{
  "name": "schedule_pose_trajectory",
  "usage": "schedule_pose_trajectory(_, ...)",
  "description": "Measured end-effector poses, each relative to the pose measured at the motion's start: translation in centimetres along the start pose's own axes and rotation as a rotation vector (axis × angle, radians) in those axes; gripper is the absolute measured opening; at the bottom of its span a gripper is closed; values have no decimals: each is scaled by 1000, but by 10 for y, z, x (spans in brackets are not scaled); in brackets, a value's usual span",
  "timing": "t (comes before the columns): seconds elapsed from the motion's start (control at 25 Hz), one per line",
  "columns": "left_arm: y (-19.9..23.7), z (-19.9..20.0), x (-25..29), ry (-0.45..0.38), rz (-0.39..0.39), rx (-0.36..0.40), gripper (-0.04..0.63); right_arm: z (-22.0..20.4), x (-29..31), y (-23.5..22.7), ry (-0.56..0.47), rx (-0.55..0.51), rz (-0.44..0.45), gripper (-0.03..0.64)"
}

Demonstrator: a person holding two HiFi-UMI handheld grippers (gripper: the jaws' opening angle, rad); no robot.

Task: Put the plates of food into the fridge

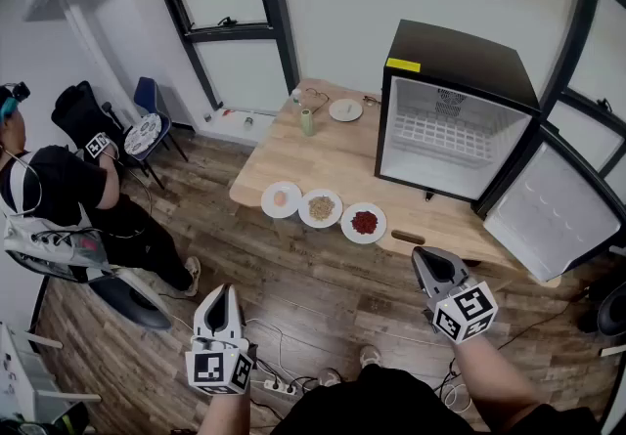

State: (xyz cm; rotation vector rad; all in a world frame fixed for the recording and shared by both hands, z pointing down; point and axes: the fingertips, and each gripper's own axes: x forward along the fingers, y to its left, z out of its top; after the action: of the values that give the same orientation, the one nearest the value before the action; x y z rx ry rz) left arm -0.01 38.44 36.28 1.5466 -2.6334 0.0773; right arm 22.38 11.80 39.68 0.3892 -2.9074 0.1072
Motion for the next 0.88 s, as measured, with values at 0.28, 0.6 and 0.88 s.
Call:
schedule_pose_trajectory(0.28,-5,4,7,-4,10,3,3,0,3,-6,-16,3,11,20)
schedule_pose_trajectory(0.6,-16,-10,18,42,34,3,3,-7,2,-40,-42,62,-33,20)
schedule_pose_trajectory(0.88,-33,-6,45,30,58,31,3,-17,12,-72,-39,64,7,21)
